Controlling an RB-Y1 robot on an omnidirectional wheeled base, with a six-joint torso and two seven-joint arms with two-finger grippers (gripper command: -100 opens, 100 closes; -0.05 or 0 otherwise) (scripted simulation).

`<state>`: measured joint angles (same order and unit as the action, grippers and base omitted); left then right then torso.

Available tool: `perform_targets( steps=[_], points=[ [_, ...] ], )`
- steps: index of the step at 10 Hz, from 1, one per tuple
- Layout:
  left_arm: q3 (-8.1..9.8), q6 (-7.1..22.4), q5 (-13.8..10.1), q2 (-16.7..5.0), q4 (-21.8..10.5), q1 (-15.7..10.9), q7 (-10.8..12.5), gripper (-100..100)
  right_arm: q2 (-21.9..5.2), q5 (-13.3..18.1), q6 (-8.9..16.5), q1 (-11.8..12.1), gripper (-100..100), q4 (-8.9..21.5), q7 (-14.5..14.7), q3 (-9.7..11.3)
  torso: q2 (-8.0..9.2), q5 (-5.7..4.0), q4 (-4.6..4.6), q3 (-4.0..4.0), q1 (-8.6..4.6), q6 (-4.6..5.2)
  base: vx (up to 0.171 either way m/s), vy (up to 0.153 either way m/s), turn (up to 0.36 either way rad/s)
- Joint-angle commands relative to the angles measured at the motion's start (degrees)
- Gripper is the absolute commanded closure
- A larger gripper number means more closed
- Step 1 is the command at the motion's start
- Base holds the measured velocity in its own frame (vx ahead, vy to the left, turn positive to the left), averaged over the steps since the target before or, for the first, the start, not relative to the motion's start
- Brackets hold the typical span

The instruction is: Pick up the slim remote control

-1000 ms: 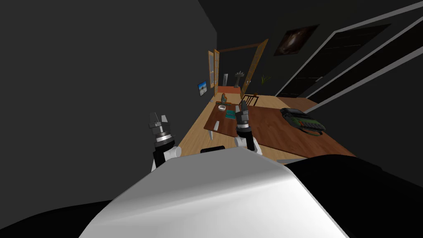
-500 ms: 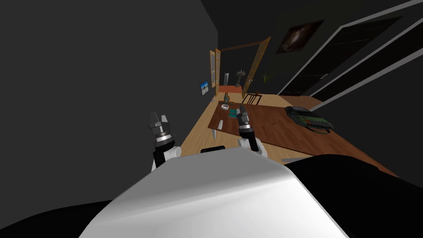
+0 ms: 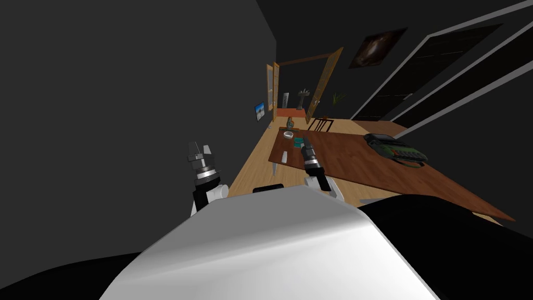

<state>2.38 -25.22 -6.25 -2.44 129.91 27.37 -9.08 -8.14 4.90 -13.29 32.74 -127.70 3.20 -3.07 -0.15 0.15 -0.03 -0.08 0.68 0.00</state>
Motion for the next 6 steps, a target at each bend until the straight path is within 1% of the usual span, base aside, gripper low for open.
perform_targets(
  steps=[1, 2, 3, 4, 5, 6],
  points=[
    [0.00, 0.00, 0.00, 0.00, 0.00, 0.00, 0.00, 0, -0.21, -0.07, 2.14, 0.55, -100, -0.24, -0.35, -0.45, 0.00, 0.00, 0.00, 0.00, 0.00, 0.00, 0.032, 0.145, -0.021],
    [0.00, 0.00, 0.00, 0.00, 0.00, 0.00, 0.00, 0, -0.65, -0.41, 4.35, 1.37, -100, 0.23, -1.13, -1.50, 0.01, -0.01, 0.00, 0.01, -0.11, -0.01, 0.025, 0.149, -0.022],
    [0.00, 0.00, 0.00, 0.00, 0.00, 0.00, 0.00, 0, -0.65, -0.41, 5.02, 1.37, -100, 0.23, -1.13, -1.50, 0.05, -0.02, 0.01, 0.02, -0.12, 0.01, 0.045, 0.123, -0.027],
    [0.01, 0.00, 0.00, -0.01, 0.00, 0.00, 0.00, 0, -1.08, -0.90, 7.05, 2.17, -100, 0.82, -2.03, -2.59, -0.02, -0.03, 0.00, -0.01, -0.21, -0.01, 0.092, 0.149, -0.025],
    [0.00, 0.00, 0.00, 0.00, 0.00, 0.01, 0.00, 0, -1.08, -0.90, 8.07, 2.17, -100, 0.82, -2.03, -2.59, -0.16, -0.03, -0.03, -0.09, -0.14, 0.00, 0.079, 0.128, -0.028],
    [0.01, 0.00, 0.00, -0.01, 0.00, 0.00, 0.00, 0, -1.50, -1.54, 9.99, 2.94, -100, 1.54, -3.06, -3.72, -0.16, -0.03, -0.04, -0.10, -0.21, -0.01, 0.086, 0.163, -0.043]
  ],
)
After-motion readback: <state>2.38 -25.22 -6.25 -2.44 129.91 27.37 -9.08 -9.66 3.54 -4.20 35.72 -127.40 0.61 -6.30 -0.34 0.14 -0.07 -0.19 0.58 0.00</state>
